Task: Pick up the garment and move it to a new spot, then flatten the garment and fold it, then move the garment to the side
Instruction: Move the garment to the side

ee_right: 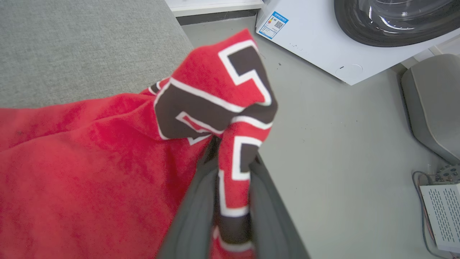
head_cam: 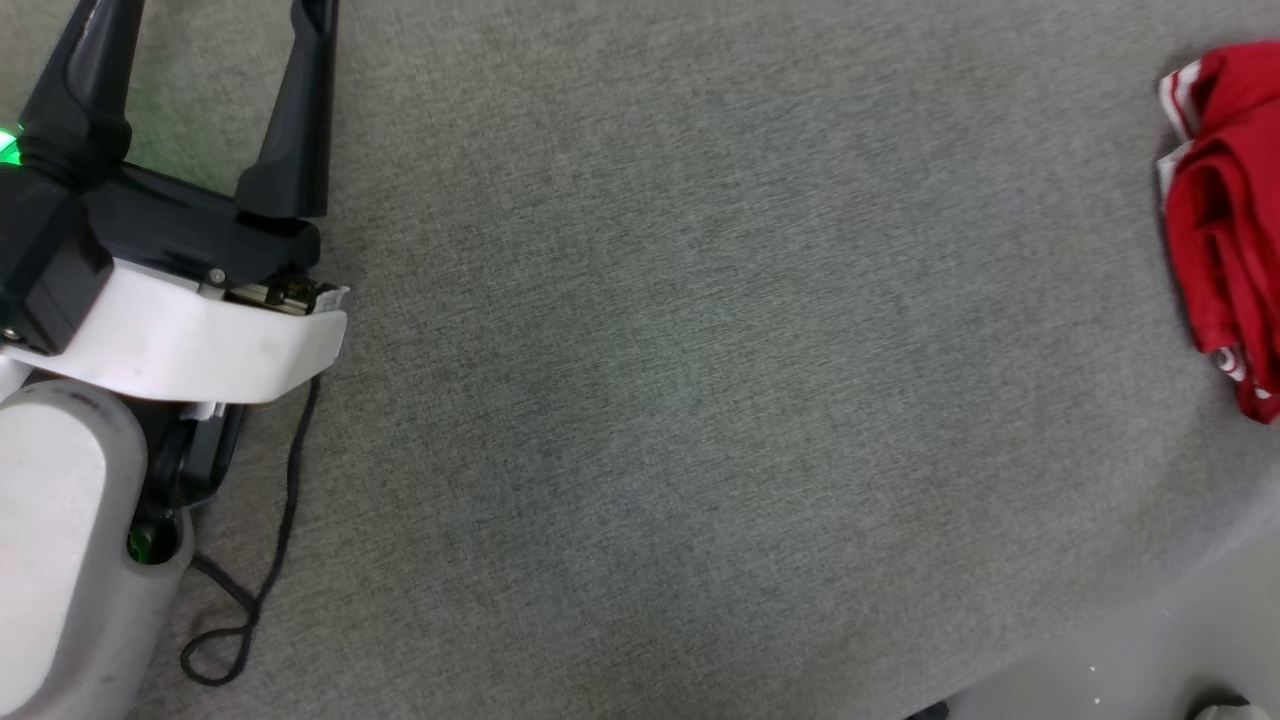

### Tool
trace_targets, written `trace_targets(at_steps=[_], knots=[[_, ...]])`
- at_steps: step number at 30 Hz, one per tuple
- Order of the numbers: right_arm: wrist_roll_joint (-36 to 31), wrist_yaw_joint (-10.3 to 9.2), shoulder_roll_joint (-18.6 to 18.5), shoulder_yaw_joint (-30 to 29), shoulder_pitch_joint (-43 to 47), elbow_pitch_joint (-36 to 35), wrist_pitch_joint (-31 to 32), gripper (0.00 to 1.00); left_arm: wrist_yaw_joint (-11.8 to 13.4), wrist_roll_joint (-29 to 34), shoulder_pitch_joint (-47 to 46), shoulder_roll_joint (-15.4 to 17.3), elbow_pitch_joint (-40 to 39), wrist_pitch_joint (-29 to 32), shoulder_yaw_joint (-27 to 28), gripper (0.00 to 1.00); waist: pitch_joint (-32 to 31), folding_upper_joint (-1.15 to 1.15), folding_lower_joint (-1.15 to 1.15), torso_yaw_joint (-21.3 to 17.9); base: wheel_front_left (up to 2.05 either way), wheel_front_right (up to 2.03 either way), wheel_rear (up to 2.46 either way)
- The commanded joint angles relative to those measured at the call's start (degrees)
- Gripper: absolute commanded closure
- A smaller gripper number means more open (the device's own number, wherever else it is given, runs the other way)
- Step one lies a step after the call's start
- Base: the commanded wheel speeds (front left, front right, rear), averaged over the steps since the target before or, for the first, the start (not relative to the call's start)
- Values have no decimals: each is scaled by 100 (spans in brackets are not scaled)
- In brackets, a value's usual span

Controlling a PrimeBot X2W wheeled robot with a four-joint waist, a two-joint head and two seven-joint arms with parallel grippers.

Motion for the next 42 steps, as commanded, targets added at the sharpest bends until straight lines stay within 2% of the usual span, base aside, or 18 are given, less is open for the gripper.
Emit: trace_targets(at_steps=[1, 3, 9, 13, 18, 24, 29, 38, 42], knots=[[-136, -7, 39, -38, -130, 88, -227, 0, -2, 43, -59, 14, 2, -28, -5, 0, 217, 0, -2, 36, 0, 0, 0], [-288, -7, 116, -86, -166, 263, -473, 0, -8, 27, -25, -13, 51, -67, -27, 0, 209, 0, -2, 67, 0, 0, 0], [-689, -7, 33, -299, -143, 561, -1341, 0, 26, -93, 196, -191, 338, -335, -87, 0, -153, 0, -2, 242, 0, 0, 0], [-805, -7, -69, -242, 88, 556, -1883, 0, 85, -203, 539, -332, 638, -609, -97, 0, -674, 0, -2, 409, 0, 0, 0], [-741, -7, -160, 146, 536, 384, -2242, 0, 221, -412, 1197, -522, 1009, -923, -60, 0, -1521, 0, -2, 671, 0, 0, 0], [-534, -7, 42, 730, 1329, -94, -2348, 0, 383, -664, 1944, -740, 1283, -1102, -16, 0, -2325, 0, -2, 1039, 0, 0, 0], [-338, -7, 357, 1252, 2048, -705, -2356, 0, 478, -785, 2396, -886, 1445, -1182, -2, 0, -2896, 0, -2, 1425, 0, 0, 0], [-261, -7, 995, 1992, 3032, -1849, -2257, 0, 652, -932, 3019, -918, 1596, -1202, 74, 0, -3580, 0, -2, 1858, 0, 0, 0], [-207, -7, 1150, 2170, 3433, -2356, -2177, 0, 757, -993, 3377, -894, 1635, -1208, 122, 0, -3865, 0, -2, 1949, 0, 0, 0]])
